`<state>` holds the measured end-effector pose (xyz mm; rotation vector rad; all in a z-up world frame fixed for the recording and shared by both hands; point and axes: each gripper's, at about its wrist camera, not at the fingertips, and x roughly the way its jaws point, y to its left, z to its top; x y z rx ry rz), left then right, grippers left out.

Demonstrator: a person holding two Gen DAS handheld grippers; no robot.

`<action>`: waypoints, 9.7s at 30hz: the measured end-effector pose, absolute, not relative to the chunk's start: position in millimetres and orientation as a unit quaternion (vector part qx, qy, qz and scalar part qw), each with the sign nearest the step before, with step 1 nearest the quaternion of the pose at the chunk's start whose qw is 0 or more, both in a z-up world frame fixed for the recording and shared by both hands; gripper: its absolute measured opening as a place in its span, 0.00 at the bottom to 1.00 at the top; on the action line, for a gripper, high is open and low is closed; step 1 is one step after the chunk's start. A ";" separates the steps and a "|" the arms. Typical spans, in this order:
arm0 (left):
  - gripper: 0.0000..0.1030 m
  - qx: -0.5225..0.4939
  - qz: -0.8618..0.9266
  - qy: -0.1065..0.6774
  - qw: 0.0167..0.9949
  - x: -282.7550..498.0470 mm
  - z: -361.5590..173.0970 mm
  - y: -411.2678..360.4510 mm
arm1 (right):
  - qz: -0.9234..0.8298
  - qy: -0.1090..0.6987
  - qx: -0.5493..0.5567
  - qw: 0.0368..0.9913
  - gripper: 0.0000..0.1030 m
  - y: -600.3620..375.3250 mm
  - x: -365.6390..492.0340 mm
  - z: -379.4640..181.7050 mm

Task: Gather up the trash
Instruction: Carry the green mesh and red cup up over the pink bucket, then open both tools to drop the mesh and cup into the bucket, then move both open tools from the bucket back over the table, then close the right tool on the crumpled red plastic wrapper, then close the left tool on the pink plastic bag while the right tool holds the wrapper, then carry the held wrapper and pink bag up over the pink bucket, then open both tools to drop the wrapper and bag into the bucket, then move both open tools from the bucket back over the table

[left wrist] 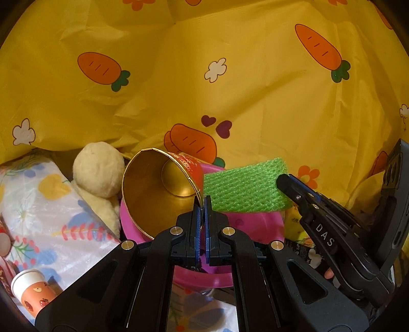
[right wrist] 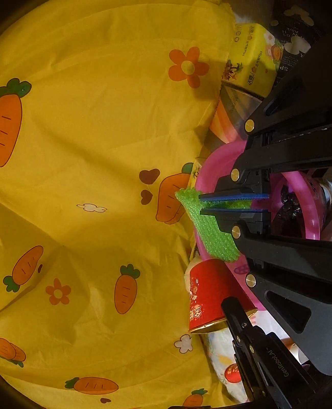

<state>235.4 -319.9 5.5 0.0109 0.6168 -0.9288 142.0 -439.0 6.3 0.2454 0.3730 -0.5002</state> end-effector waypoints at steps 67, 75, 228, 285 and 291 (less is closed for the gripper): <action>0.88 0.008 -0.213 0.256 0.943 158.7 -3.3 -168.9 | -0.200 0.185 0.095 0.957 0.91 -337.5 89.6 -2.5; 0.88 0.006 -0.160 0.255 0.954 142.6 -10.1 -126.3 | -0.162 0.185 0.089 0.965 0.91 -298.4 84.6 -4.9; 0.06 0.028 -0.355 0.228 0.906 186.6 36.3 -264.0 | -0.202 0.155 0.093 0.963 0.28 -391.9 116.4 27.9; 0.94 0.023 -0.286 0.263 0.921 228.6 -3.4 -278.9 | -0.253 0.200 0.095 0.942 0.87 -432.7 148.3 -8.1; 0.94 0.021 -0.261 0.257 0.930 216.3 -1.7 -251.4 | -0.251 0.189 0.094 0.945 0.92 -417.9 133.7 -3.7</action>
